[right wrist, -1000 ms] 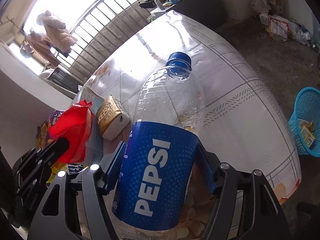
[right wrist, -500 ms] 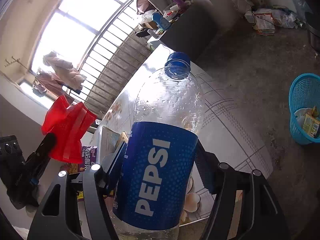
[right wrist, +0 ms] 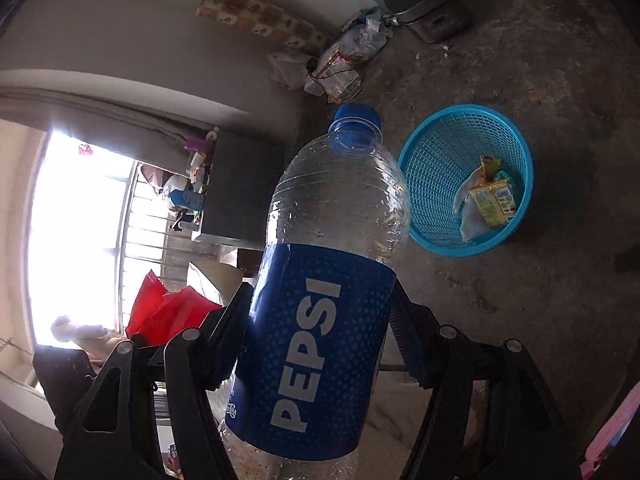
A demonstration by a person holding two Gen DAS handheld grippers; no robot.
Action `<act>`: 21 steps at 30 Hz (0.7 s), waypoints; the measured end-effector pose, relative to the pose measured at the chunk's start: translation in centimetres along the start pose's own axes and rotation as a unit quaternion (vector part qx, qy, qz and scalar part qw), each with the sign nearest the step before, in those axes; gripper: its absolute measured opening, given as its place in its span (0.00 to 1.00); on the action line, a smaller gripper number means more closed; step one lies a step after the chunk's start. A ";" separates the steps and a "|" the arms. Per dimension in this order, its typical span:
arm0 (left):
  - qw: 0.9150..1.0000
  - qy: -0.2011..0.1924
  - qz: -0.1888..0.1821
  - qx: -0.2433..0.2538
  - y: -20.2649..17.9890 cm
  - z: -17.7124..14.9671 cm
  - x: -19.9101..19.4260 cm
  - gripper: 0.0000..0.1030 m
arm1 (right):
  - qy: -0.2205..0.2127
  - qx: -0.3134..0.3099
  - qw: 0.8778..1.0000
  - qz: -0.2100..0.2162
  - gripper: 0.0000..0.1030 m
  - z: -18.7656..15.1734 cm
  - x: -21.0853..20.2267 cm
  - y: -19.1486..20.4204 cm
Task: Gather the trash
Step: 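Carry the bottle and red packet over the blue basket and open both tools, then move both tools back to the table toward the white-blue box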
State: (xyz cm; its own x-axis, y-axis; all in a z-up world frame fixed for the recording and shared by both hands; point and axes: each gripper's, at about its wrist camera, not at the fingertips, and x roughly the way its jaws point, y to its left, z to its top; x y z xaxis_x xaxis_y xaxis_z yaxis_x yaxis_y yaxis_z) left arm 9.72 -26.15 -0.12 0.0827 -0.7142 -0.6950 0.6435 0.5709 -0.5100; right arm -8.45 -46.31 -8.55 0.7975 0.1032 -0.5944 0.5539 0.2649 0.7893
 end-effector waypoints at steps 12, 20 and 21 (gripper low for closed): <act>0.990 0.133 0.012 0.041 -3.0 3.0 18.8 0.17 | 0.030 0.213 0.975 0.046 0.65 5.7 7.8 -11.5; 0.994 0.102 0.017 0.048 -3.6 5.6 20.4 0.56 | -0.017 0.251 0.966 0.054 0.75 8.9 9.7 -14.2; 0.994 0.095 0.018 0.047 -3.4 5.6 19.9 0.56 | -0.021 0.243 0.968 0.054 0.75 8.8 9.4 -14.0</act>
State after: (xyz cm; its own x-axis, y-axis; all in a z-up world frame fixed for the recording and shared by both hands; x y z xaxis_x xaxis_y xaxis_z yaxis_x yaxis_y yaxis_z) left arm 13.40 -44.57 -9.39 -0.0332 -0.5997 -0.7995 0.7118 0.5474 -0.4402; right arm -6.63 -57.51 -23.84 0.8602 0.0628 -0.5061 0.5060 -0.2281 0.8318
